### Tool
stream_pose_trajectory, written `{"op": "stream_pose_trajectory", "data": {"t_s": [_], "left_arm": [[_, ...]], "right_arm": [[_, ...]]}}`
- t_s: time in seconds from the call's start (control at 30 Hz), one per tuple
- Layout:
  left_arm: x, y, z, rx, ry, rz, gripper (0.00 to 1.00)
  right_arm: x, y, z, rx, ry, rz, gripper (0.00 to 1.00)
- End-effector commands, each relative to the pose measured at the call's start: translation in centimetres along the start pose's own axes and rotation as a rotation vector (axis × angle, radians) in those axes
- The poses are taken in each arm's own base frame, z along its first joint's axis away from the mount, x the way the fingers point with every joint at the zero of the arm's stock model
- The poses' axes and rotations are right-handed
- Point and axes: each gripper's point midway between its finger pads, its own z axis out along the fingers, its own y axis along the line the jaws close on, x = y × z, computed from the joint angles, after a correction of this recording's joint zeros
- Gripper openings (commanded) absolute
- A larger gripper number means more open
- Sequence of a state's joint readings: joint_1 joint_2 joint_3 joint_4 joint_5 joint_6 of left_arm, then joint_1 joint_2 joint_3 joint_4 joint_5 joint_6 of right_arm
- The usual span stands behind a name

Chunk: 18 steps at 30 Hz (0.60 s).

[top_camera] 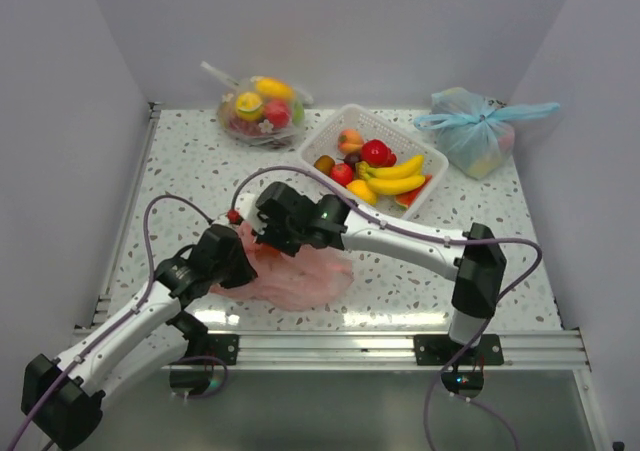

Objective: Untie the knot of the plastic bag and take out the fruit

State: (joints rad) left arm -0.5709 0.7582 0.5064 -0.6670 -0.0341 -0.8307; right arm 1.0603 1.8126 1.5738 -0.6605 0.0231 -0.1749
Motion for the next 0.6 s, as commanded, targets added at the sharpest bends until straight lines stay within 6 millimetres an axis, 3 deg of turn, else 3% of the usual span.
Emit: {"op": "stream_pose_trajectory", "data": {"t_s": [0.0, 0.1, 0.27, 0.43, 0.53, 0.57], "left_arm": [[-1.3, -0.5, 0.6, 0.015, -0.068, -0.038, 0.0], [-1.3, -0.3, 0.5, 0.01, -0.08, -0.053, 0.0], [-1.4, 0.1, 0.0, 0.002, -0.099, -0.066, 0.0], [-1.9, 0.3, -0.6, -0.008, -0.128, -0.085, 0.0], [-1.9, 0.1, -0.7, 0.002, -0.126, -0.08, 0.0], [-1.9, 0.0, -0.7, 0.006, -0.124, -0.07, 0.0]], "right_arm": [[-5.4, 4.2, -5.6, -0.008, -0.156, -0.1, 0.0], [-4.4, 4.2, -4.5, 0.012, -0.158, -0.07, 0.0], [-1.7, 1.0, -1.4, 0.054, -0.123, 0.043, 0.0], [0.0, -5.5, -0.4, 0.202, -0.141, 0.17, 0.0], [1.7, -8.2, 0.2, 0.262, -0.112, 0.22, 0.0], [2.5, -8.8, 0.2, 0.287, -0.088, 0.234, 0.08]]}}
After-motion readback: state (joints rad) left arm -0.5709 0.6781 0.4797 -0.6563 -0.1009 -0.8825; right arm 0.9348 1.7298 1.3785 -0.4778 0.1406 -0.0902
